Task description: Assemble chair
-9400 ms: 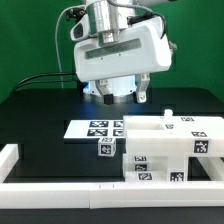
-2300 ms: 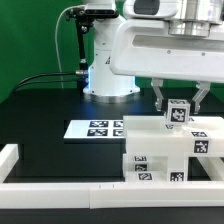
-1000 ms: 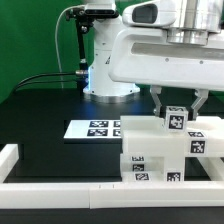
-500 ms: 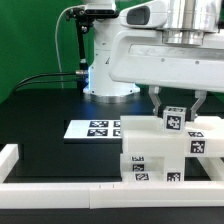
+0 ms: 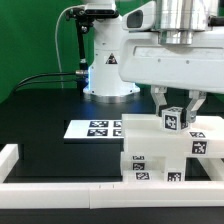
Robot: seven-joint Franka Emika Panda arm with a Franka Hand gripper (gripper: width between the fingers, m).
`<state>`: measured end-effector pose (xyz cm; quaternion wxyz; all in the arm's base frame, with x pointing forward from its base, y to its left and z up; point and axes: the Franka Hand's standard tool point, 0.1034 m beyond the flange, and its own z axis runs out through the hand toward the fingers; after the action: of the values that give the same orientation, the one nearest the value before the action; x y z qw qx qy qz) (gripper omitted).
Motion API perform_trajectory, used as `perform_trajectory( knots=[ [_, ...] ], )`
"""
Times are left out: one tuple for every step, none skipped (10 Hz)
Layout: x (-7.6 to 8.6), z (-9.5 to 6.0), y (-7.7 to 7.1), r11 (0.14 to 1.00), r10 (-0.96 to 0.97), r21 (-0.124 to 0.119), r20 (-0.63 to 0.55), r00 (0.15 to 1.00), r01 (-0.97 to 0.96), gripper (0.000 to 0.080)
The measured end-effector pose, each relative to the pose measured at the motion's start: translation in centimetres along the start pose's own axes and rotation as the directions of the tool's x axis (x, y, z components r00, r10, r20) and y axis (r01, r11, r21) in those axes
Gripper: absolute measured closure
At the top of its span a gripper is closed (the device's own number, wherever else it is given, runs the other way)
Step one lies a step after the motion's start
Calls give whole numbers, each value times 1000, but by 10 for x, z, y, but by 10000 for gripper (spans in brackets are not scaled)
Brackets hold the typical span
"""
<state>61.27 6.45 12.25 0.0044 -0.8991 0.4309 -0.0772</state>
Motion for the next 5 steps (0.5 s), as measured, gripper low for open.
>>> perform_trajectory(
  knots=[
    [0, 0, 1, 989, 145, 7, 26, 989, -146, 517],
    [-1, 0, 0, 949, 313, 13, 45, 949, -314, 517],
    [-3, 0, -2, 900, 434, 10, 50, 900, -435, 517],
    [-4, 0, -3, 897, 440, 13, 48, 897, -441, 440],
    [-4, 0, -3, 902, 431, 14, 48, 901, -432, 440]
  ],
)
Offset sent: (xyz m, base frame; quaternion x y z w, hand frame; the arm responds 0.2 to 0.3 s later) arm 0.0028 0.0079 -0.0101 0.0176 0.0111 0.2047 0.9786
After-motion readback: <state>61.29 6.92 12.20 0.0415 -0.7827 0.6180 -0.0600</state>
